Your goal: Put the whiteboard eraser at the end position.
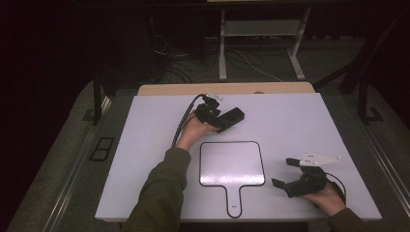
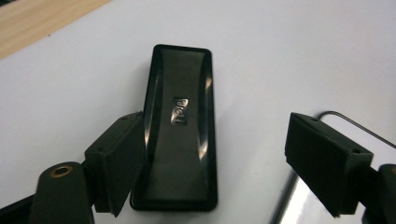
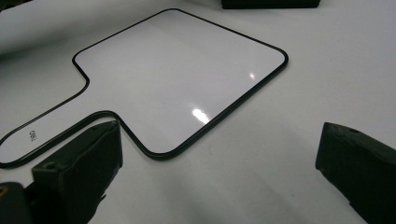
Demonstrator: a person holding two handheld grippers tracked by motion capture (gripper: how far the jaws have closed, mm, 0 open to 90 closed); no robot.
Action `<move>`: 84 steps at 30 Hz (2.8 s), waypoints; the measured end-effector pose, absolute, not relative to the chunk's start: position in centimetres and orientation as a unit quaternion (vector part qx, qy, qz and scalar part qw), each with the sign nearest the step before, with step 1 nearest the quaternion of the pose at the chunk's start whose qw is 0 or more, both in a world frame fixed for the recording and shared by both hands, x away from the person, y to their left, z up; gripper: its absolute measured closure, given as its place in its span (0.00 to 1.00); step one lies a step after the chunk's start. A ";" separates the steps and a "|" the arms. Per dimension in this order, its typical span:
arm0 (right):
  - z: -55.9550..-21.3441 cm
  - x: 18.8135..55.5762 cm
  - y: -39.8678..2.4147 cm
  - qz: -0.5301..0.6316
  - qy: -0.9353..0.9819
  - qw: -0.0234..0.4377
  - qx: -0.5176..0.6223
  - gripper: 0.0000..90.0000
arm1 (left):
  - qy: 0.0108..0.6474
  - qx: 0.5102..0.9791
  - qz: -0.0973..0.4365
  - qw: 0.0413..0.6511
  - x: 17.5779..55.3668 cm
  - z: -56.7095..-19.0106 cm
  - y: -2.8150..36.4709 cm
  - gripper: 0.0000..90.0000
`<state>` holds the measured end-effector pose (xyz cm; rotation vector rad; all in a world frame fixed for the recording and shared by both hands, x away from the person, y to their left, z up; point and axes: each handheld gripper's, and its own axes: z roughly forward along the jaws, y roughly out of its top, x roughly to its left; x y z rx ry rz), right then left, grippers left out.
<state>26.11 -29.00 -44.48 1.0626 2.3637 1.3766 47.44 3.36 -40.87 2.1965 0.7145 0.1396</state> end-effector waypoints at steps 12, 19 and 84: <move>-44.6 26.3 -29.0 0.463 0.806 0.101 0.356 0.00 | 0.262 0.859 0.081 0.433 43.5 -38.9 5.6 0.18; -44.5 26.2 -29.2 0.463 0.805 0.105 0.357 0.00 | 0.263 0.852 0.082 0.445 41.1 -38.9 7.1 0.15; -44.6 25.8 -29.1 0.463 0.804 0.111 0.356 0.00 | 0.279 0.816 0.098 0.497 27.0 -44.3 16.8 0.00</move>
